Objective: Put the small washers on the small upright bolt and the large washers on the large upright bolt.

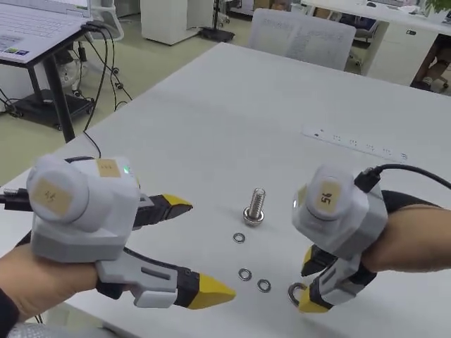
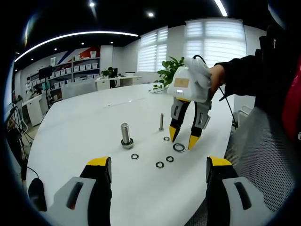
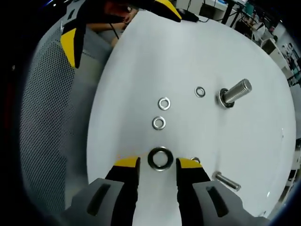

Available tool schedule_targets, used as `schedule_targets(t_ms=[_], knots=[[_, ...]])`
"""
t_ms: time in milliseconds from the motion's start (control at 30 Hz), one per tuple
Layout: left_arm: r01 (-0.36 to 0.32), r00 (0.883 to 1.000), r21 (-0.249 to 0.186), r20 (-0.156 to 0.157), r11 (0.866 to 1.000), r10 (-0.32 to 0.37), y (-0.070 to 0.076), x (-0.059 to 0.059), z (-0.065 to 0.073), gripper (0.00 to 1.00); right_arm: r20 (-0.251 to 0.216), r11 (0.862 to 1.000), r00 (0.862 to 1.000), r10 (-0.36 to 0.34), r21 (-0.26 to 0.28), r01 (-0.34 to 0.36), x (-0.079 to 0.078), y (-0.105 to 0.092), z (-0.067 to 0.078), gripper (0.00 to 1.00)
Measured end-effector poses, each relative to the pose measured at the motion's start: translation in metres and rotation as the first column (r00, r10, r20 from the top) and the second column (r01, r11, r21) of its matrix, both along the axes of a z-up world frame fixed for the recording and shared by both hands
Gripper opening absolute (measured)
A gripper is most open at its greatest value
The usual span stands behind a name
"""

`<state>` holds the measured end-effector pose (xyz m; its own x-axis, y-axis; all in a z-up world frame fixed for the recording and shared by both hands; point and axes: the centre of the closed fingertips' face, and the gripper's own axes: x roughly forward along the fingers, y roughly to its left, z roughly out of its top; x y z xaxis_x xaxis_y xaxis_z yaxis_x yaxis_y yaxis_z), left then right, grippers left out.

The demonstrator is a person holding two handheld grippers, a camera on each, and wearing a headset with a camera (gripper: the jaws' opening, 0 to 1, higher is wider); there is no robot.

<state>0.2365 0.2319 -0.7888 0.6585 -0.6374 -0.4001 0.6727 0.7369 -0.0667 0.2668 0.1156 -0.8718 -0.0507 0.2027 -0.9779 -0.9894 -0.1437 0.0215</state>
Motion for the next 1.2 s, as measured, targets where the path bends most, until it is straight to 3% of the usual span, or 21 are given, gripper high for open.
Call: schedule_targets(t_ms=[600,1200], knots=[[0.001,1.000,-0.006,0.006,1.000,-0.001,0.0011,-0.0016,0.0018,0.82,0.025,1.000,1.000,-0.006,-0.026,0.006,0.0012,-0.0039,-0.0096,0.30],[0.000,1.000,-0.007,0.003,1.000,0.000,0.0006,-0.0037,0.0021,0.81,0.027,0.999,1.000,-0.006,-0.033,0.007,-0.0002,-0.0011,-0.0080,0.24]])
